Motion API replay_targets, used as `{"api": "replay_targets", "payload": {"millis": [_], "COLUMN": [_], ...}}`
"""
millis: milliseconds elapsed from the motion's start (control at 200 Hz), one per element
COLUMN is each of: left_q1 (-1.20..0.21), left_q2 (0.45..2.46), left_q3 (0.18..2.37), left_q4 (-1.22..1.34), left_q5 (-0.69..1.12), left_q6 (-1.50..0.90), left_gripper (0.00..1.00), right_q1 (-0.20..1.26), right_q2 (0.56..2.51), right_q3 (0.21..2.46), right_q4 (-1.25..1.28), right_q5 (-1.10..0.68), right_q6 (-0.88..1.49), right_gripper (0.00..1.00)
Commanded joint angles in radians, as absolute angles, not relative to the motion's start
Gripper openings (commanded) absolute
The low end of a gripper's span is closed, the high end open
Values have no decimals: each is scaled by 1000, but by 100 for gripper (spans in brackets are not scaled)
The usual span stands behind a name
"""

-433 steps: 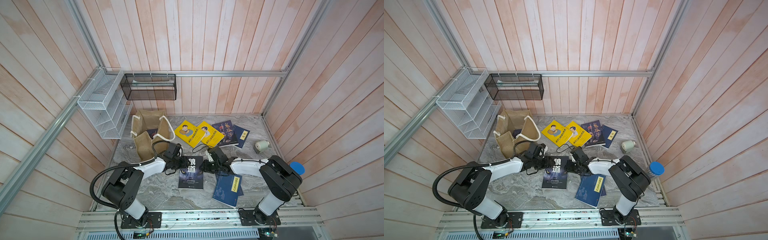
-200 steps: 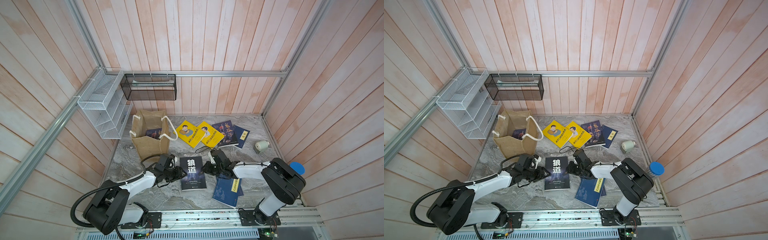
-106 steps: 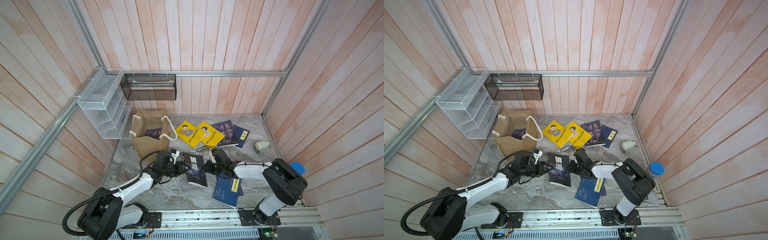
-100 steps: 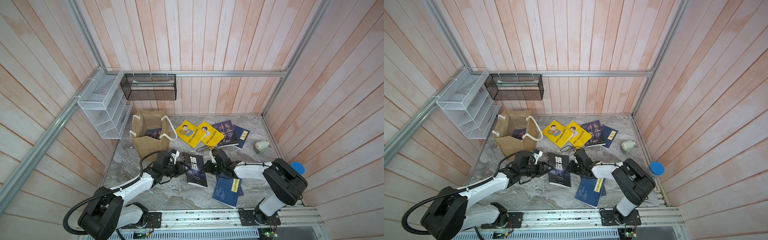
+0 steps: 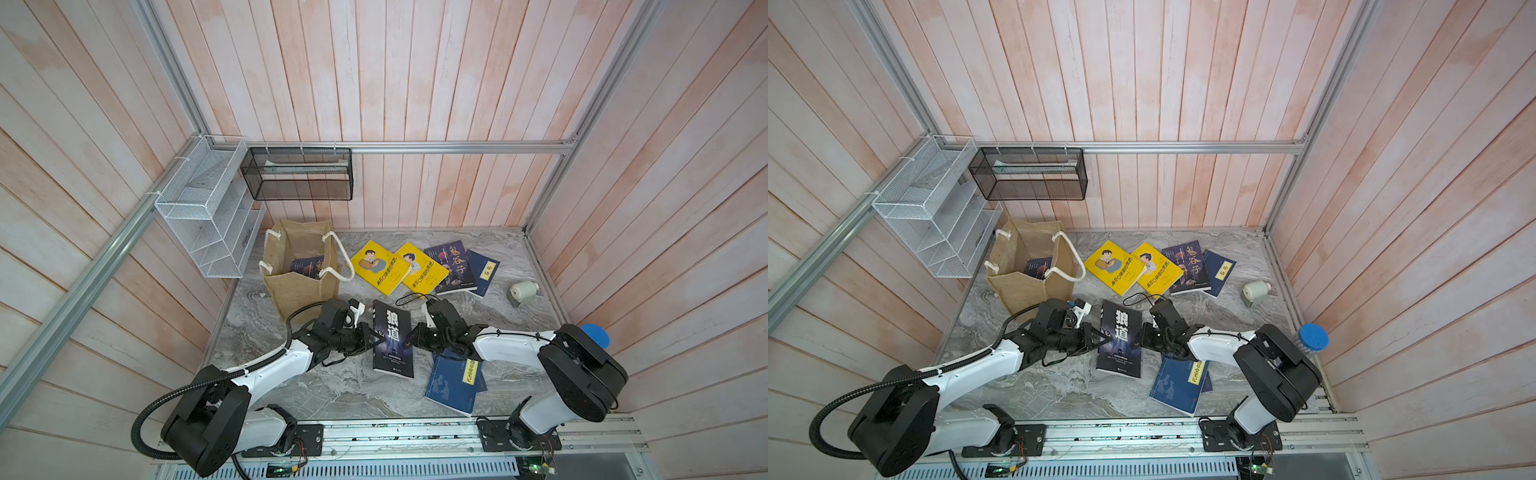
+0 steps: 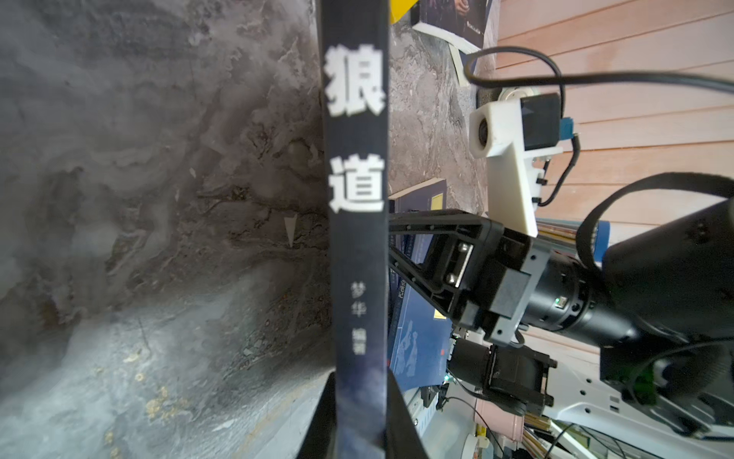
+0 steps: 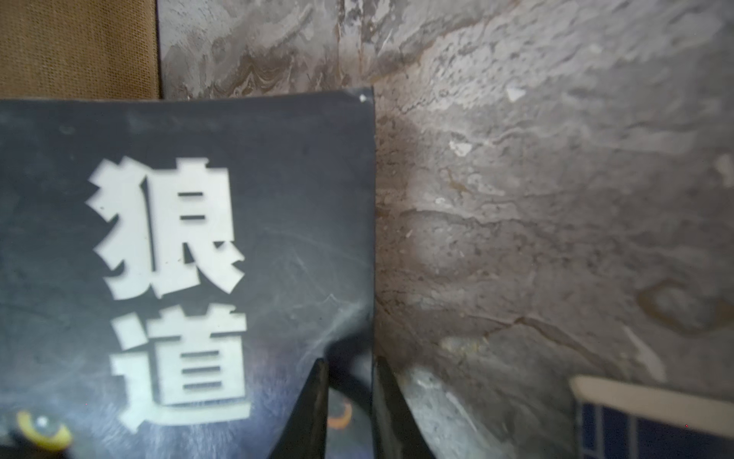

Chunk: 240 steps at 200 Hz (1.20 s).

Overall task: Put the books into the canvas bag
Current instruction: Pick up the book from the center of the board, then place the book in the canvas bag.

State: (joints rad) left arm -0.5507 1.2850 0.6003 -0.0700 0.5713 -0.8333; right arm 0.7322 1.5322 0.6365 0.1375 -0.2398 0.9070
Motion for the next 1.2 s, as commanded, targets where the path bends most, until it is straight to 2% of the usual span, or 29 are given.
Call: {"api": "replay_targets", "payload": {"millis": [0, 215, 420, 580, 805, 935, 1195], "left_q1": [-551, -530, -417, -333, -232, -151, -133], "left_q2": [1236, 1176, 1116, 1097, 1133, 1212, 1257], "left_q3": [719, 946, 1168, 1327, 1484, 1552, 1476], "left_q4": [-149, -395, -487, -527, -565, -607, -602], "left_q5": [526, 380, 344, 241, -13, -4, -6], "left_q6": [-704, -450, -312, -194, -82, -21, -3], "left_gripper": [0, 0, 0, 0, 0, 0, 0], "right_q1": [747, 747, 747, 753, 782, 799, 805], "right_q2": [1454, 1295, 1321, 1440, 1696, 1857, 2098], "right_q3": [660, 720, 841, 977, 1359, 1623, 1935], "right_q4": [101, 62, 20, 42, -17, -90, -136], "right_q5": [-229, -137, -113, -152, -189, -198, -234], "right_q6": [897, 891, 846, 833, 767, 724, 744], "right_gripper": [29, 46, 48, 48, 48, 49, 50]}}
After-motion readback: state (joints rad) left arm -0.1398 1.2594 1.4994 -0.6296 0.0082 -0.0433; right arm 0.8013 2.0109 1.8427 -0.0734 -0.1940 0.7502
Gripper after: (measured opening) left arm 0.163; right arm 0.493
